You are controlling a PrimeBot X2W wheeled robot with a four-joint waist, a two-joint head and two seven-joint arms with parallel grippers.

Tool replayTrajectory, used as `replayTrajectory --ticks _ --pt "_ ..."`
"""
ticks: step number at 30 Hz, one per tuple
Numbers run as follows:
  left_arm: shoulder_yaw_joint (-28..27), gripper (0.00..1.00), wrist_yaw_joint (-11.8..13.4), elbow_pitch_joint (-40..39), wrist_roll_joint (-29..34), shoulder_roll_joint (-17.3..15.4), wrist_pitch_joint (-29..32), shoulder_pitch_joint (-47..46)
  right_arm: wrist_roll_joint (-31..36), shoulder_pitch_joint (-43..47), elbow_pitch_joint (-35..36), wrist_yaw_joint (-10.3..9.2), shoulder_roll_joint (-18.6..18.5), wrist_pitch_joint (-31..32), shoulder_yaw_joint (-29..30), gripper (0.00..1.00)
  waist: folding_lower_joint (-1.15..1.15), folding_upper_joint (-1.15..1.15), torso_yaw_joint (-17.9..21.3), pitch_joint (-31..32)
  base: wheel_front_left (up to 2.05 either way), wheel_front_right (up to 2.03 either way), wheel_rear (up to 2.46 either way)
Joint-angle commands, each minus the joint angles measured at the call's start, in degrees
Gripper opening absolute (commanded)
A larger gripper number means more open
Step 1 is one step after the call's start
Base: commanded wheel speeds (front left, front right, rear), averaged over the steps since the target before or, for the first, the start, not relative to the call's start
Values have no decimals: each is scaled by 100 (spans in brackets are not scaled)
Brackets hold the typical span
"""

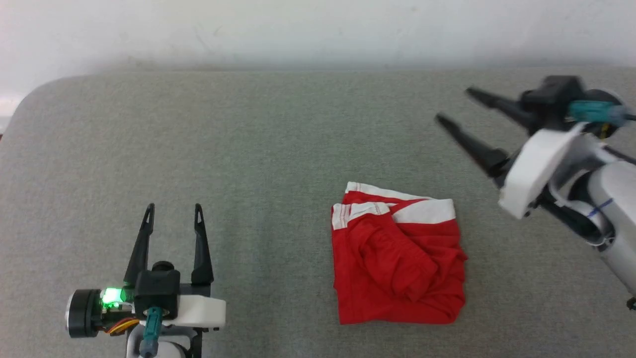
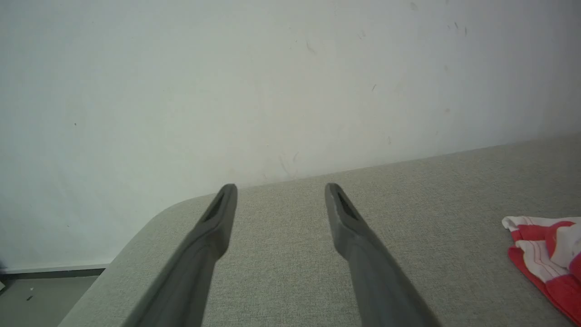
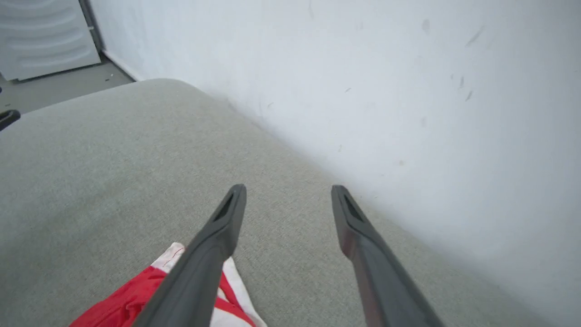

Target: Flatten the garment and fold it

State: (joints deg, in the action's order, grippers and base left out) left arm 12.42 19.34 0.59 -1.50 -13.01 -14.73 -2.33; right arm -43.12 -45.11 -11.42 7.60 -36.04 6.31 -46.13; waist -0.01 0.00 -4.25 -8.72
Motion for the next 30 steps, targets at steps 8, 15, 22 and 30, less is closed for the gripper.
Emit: replayTrajectory --ticks 8,15,22,30 --pt "-193 100 -128 73 -46 -70 -27 129 1346 1400 -318 -11 698 -1492 2142 100 1 0 452 321 0 0 0" --pt "-308 100 -210 21 -56 -48 -27 204 2268 2642 -21 -11 1612 -1912 3671 100 1 0 531 402 0 0 0" --pt "-376 100 -282 -58 -11 -29 -27 108 2498 2688 464 -11 1716 -1146 3528 100 1 0 477 260 0 0 0" --pt "-310 100 -338 -75 29 110 -27 9 1371 1615 -1 -11 1002 1378 2357 100 1 0 234 44 0 0 0"
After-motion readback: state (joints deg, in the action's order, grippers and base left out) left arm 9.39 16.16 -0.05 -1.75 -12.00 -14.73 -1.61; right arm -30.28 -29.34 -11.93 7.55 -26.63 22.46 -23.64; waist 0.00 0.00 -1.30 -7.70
